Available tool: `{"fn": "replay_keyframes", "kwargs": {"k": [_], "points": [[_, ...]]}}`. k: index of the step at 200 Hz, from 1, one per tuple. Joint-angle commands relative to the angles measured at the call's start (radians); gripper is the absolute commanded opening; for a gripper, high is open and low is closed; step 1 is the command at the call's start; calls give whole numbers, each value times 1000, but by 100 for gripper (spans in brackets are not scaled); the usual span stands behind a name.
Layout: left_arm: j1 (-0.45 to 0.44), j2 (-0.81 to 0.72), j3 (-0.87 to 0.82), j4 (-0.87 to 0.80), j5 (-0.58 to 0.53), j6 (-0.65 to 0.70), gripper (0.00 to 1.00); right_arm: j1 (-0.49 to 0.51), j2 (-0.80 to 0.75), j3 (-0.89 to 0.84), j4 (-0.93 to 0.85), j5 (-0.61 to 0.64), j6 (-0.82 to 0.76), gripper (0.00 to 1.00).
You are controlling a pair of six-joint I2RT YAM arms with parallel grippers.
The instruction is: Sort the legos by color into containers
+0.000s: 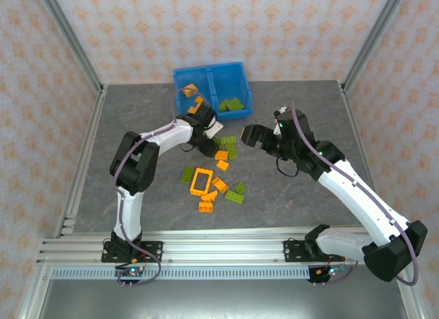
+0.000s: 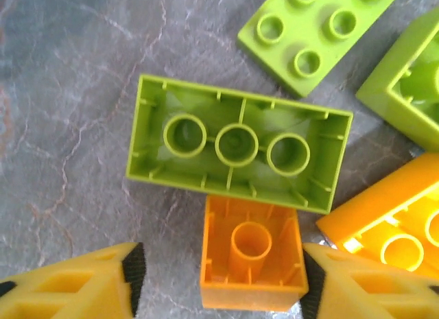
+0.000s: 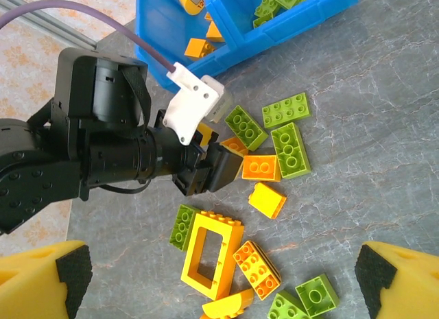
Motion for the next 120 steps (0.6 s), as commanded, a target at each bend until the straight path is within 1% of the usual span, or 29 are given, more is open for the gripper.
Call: {"fn": "replay_keyframes", "kwargs": {"k": [1,27,43,66,95,100,120], "points": [[8,25,39,-45,66,6,55,5,-24,9,-21,29,2,100],[8,36,40,-51,73,-11,48,6,-34,4,-20,39,3,100],[8,32,32,-54,62,-20,42,6,-34,2,-19,37,7,100],[8,-3,11,-50,48,-41,41,5,-34,1,-15,35,7,100],[9,-154,-83,41,69,-105,38,5,-37,-1,-16,36,12,100],[9,-206,-93,50,60,-119,38,6,-38,-1,-16,36,12,100],[8,-307,-89,50,-23,-170,36,6,-44,-4,-13,38,13,100]]}}
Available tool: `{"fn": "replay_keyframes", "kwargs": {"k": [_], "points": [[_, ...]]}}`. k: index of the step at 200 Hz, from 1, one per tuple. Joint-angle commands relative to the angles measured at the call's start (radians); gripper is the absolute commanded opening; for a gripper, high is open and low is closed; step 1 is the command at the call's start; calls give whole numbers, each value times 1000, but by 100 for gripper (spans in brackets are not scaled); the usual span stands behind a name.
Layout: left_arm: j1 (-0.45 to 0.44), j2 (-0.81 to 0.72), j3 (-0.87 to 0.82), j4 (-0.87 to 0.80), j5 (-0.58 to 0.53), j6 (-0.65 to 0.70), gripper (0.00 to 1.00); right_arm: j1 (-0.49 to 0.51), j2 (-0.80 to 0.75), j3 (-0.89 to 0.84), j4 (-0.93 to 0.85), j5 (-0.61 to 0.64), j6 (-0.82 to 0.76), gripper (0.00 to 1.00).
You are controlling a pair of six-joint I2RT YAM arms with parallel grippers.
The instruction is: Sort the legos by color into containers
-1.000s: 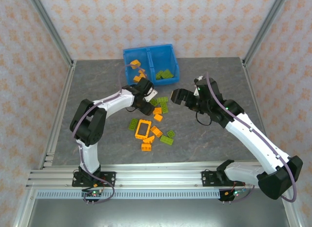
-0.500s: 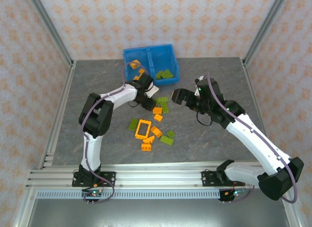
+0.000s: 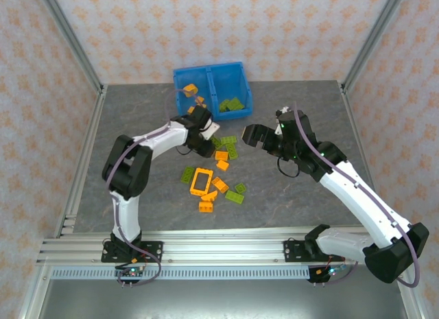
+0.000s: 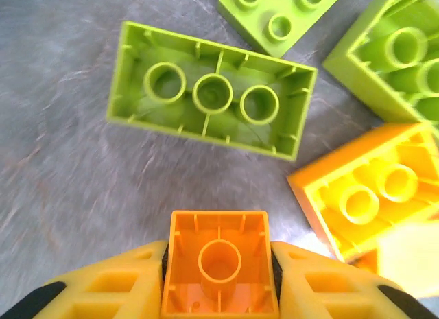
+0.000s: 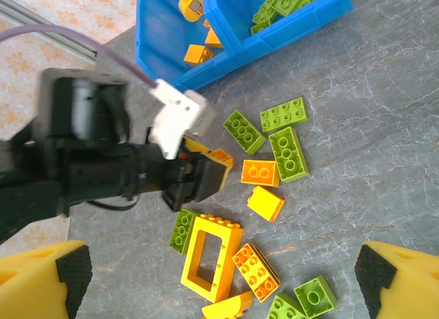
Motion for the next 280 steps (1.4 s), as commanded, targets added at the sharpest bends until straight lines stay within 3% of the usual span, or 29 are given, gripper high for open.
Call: {"fn": "replay_keyframes", "kwargs": {"k": [1,25,51,93,145,176,208,242,280], "points": [[3,-182,14,45,-75,-80,36,5,-29,-5,-9,23,9,100],[6,-249,78,34,-217,-116,36,6,-30,-6,-3,24,12,100],[26,-191,231,7,-368,-143,36,6,-28,-13,11,16,17,100],[76,41,479,47,-450,-190,33,6,-36,-12,7,9,25,100],[124,423,976,-125,-539,-277,33,6,-78,-25,-14,31,35,100],[136,570,1166,-171,-552,-334,38,5,-90,-32,-19,39,39,100],[139,611,1204,-162,-507,-358,48,6,-91,-20,-34,41,35,100],[139,599,1196,-167,-509,-384,50,6,-115,-24,-50,53,36,100],[138,428,1092,-169,-425,-432,50,6,-108,-24,-59,73,-32,100]]}}
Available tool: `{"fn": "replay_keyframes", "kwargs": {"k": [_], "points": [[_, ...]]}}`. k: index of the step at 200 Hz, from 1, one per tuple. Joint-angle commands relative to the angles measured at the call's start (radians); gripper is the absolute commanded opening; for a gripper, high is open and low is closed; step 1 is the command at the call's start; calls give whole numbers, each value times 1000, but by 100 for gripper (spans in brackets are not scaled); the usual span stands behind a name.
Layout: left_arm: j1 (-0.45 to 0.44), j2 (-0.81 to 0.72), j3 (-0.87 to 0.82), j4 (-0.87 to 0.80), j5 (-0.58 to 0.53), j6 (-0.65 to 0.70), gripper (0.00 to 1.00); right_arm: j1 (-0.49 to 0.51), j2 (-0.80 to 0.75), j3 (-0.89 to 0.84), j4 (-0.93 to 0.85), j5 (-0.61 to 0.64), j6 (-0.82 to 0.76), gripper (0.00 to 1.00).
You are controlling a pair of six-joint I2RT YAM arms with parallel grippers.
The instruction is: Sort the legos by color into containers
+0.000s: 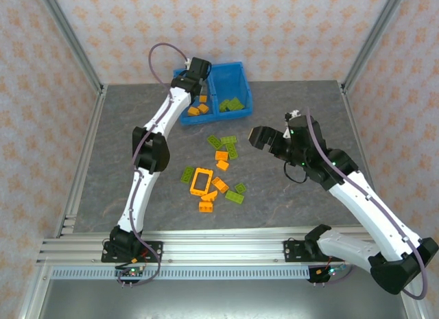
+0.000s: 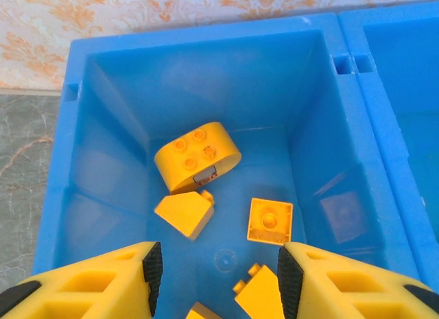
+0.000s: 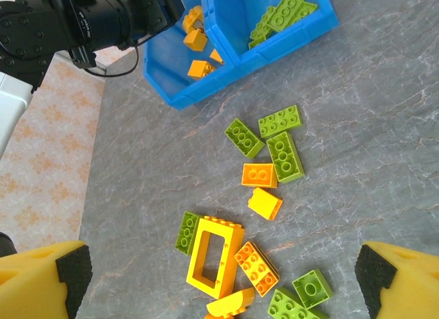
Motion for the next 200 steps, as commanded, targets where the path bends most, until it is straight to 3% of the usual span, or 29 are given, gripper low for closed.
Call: {"fn": "replay_keyframes", "kwargs": {"k": [1,59,94,110,133,163,200], "points": [[-1,-195,-71,-18,56,-56,50,6,-1,-2,-23,35,-56,100],[-5,-874,-788,275,395,-30,57,47,269,117,-38,-67,-333,97],[-21,-1210,-1051,180,383,57,65,51,544,275,-67,-84,-452,90],[-24,-1333,-1140,122,456,133,73,54,637,311,-39,-96,-480,88],[-36,-1468,-1252,23,570,247,86,56,766,370,-20,-74,-520,85],[-38,-1585,-1381,-61,561,339,99,70,943,523,-54,-31,-583,82],[-38,-1620,-1497,-44,526,402,100,82,1135,708,-107,39,-624,82]]}}
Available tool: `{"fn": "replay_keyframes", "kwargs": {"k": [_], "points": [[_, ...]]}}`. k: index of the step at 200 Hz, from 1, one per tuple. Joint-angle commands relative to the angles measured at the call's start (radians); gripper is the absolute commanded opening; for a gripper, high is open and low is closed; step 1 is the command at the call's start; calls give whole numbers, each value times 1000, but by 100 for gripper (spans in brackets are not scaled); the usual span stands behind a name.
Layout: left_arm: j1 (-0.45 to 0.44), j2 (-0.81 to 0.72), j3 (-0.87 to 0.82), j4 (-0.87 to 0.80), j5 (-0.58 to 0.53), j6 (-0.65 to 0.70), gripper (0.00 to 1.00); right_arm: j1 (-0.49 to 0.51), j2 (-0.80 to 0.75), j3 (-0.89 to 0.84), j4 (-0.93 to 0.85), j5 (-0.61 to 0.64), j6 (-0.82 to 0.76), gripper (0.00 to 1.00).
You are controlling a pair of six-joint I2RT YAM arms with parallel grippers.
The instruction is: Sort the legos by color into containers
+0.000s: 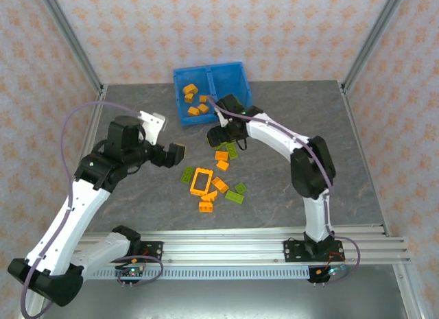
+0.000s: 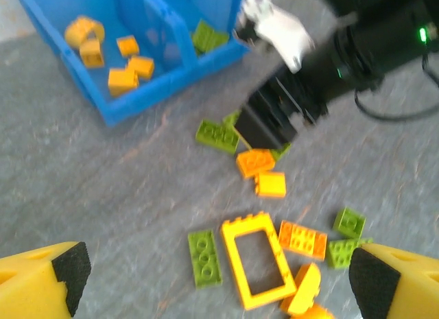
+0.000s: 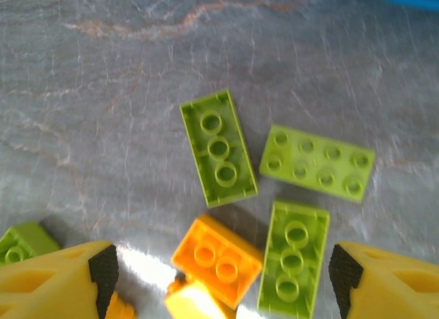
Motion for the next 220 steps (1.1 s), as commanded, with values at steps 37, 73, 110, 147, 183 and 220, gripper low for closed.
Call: {"fn": "replay_keyframes", "kwargs": {"k": [37,73,110,147,183,220], "points": [[-2,29,-55,-17,-17,95,100,19,240,248,-117,70,-57,81],[0,11,-79,-7,-45,83,100,25,319,301,-136,48,-37,62],[3,5,-91,-1,-56,80,100,50,338,313,-139,104,-51,47],[14,11,-94,1,-57,79,100,53,375,347,-187,124,-49,38],[20,18,-97,4,-50,81,100,53,364,355,-198,148,-27,29],[22,0,-107,17,-41,85,100,53,178,245,-96,111,35,25]]}}
